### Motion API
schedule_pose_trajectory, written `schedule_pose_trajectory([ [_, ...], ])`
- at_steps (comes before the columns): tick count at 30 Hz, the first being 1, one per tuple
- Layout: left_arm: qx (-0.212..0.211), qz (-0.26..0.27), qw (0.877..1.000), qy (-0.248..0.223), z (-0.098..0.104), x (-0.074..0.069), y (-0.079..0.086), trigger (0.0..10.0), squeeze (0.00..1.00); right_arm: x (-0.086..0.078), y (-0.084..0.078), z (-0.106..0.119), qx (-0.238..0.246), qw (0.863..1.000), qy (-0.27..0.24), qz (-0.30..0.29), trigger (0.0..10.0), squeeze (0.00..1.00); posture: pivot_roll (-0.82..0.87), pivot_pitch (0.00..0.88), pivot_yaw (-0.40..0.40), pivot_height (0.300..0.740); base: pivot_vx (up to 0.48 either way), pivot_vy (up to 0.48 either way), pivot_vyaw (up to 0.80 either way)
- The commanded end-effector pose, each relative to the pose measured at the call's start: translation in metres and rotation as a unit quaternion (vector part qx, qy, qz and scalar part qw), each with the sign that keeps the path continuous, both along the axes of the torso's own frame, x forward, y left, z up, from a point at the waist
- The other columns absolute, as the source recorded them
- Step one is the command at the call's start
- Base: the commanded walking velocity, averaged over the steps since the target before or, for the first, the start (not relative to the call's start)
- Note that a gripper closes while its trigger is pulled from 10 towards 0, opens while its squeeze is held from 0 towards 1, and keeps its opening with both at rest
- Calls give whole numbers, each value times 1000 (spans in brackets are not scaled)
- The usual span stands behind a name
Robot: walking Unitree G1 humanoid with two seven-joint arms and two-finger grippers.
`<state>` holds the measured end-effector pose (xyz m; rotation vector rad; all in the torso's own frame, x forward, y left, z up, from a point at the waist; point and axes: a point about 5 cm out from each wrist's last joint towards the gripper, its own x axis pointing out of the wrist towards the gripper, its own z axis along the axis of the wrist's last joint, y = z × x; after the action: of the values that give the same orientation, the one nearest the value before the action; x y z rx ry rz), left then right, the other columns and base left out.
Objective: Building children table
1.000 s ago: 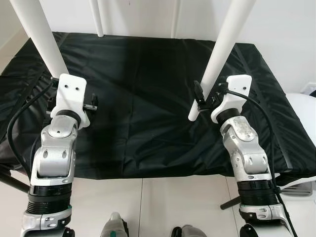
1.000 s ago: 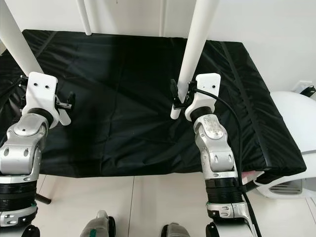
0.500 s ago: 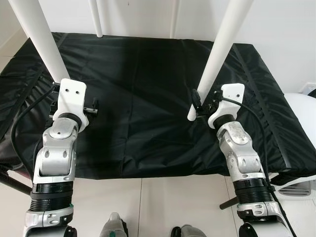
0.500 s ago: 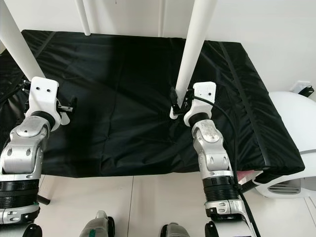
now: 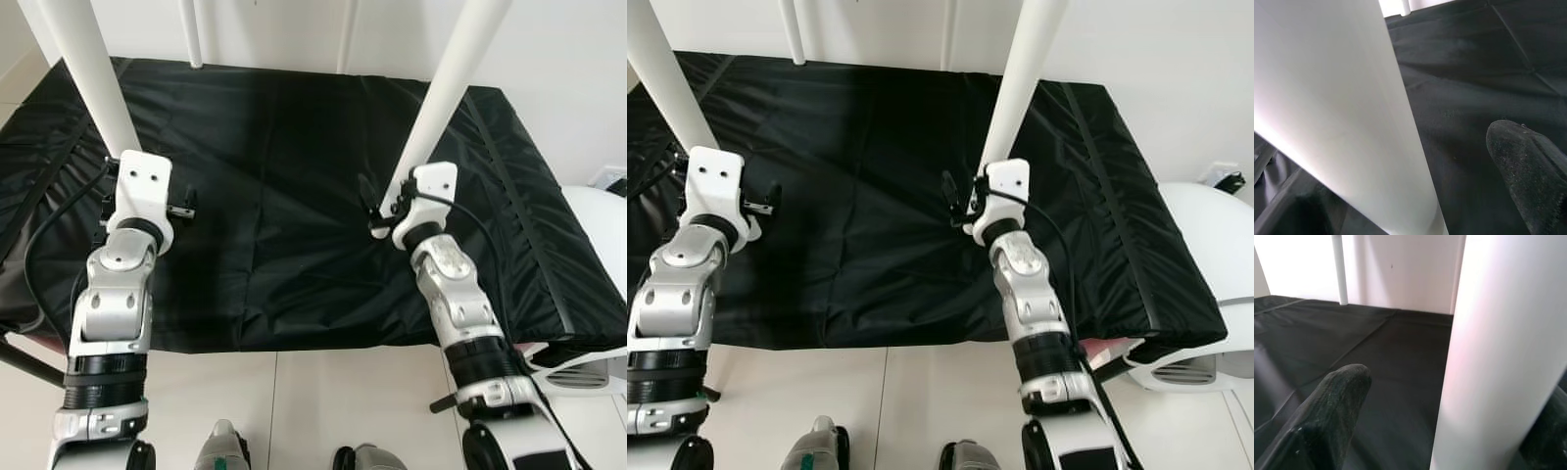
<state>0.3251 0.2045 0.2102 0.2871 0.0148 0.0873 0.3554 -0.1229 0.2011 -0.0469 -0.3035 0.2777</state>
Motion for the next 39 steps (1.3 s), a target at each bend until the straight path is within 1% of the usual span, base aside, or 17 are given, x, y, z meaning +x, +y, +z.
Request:
schedule_pose_trajectory([
  [1,4,56,998,-16,2,3,5,10000,0,4,0,-1,-5,1000,0,-2,10000,0,110,183,-59,740,0,0,0],
  [9,4,57,998,-21,3,7,6,10000,0,12,7,2,-1,1000,-12,-1,10000,0,113,186,-65,740,0,0,0],
  [18,7,56,998,-26,5,11,3,10000,0,17,6,4,5,1000,-17,-13,10000,0,120,191,-75,740,0,0,0],
  [22,9,58,998,-28,6,12,5,10000,0,20,6,6,8,1000,-21,-16,10000,0,121,194,-80,740,0,0,0],
  [23,10,60,998,-30,7,13,7,10000,0,21,5,9,15,999,-23,-20,4863,0,121,195,-81,740,0,0,0],
  [24,10,60,998,-30,7,13,7,10000,0,21,5,9,15,999,-23,-20,4863,0,121,195,-81,740,0,0,0],
  [25,10,61,998,-32,8,13,8,0,0,22,4,10,21,999,-25,-24,784,0,120,195,-82,740,0,0,0],
  [26,11,62,997,-39,10,13,9,0,0,23,4,12,30,999,-28,-25,0,0,122,195,-84,740,0,0,0],
  [28,11,62,997,-39,10,13,9,0,0,23,4,12,30,999,-28,-25,0,0,122,195,-84,740,0,0,0],
  [30,12,62,997,-49,13,14,10,0,0,24,3,15,34,999,-33,-26,0,0,121,196,-84,740,0,0,0],
  [37,14,58,997,-58,16,15,12,0,0,25,3,17,24,998,-45,-27,0,0,117,199,-84,740,0,0,0],
  [38,15,59,996,-62,17,16,13,0,0,25,2,18,20,998,-50,-28,0,0,116,200,-85,740,0,0,0],
  [39,12,58,996,-71,19,16,13,0,0,23,3,21,10,997,-67,-28,0,0,113,202,-86,740,0,0,0],
])
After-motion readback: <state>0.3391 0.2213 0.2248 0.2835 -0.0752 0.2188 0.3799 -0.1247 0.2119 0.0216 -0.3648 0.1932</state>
